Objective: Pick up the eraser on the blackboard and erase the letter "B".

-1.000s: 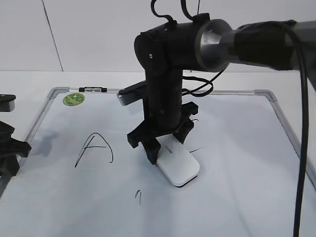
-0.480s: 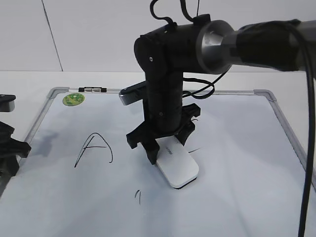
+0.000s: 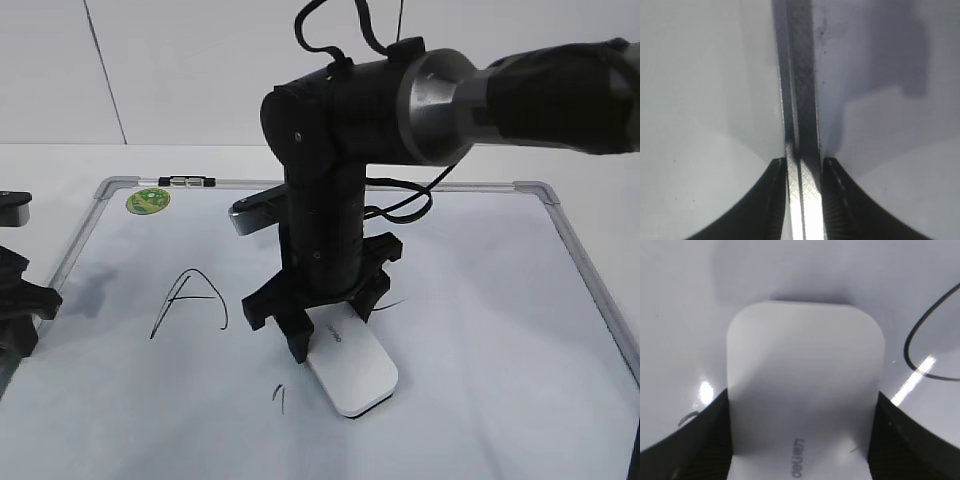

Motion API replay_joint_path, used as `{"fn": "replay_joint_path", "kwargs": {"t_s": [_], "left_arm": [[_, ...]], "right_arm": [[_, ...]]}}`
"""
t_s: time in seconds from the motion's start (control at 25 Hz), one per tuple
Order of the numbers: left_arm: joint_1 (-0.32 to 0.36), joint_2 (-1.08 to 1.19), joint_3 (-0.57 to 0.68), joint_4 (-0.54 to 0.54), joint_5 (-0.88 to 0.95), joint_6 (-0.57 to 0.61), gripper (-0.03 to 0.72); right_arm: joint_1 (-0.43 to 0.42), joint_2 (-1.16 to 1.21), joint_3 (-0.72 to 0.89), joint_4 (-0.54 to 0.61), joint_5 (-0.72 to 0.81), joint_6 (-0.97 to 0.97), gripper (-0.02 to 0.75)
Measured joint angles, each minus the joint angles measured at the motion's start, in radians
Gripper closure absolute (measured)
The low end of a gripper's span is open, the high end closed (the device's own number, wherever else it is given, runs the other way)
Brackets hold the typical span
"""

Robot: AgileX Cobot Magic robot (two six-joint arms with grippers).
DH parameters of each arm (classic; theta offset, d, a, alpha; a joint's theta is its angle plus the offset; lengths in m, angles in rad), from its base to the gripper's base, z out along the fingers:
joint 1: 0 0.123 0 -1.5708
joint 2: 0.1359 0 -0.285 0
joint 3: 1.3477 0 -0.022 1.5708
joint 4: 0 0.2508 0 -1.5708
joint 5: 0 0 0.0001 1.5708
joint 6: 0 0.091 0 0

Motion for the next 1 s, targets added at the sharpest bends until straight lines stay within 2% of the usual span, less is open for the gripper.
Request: {"fn": "replay_joint_path", "kwargs": {"t_s": [0.68,1.0], "left_arm": [[0.0,0.0,0.0,0.0,0.0,0.0,0.508],[0.0,0.0,0.0,0.0,0.002,0.0,0.508]], "right_arm": [[0.203,-0.012,0.026,0.004,0.008,-0.004,0.215],[0.225,-0.012,0.026,-0.026,0.01,-0.001,0.215]]}}
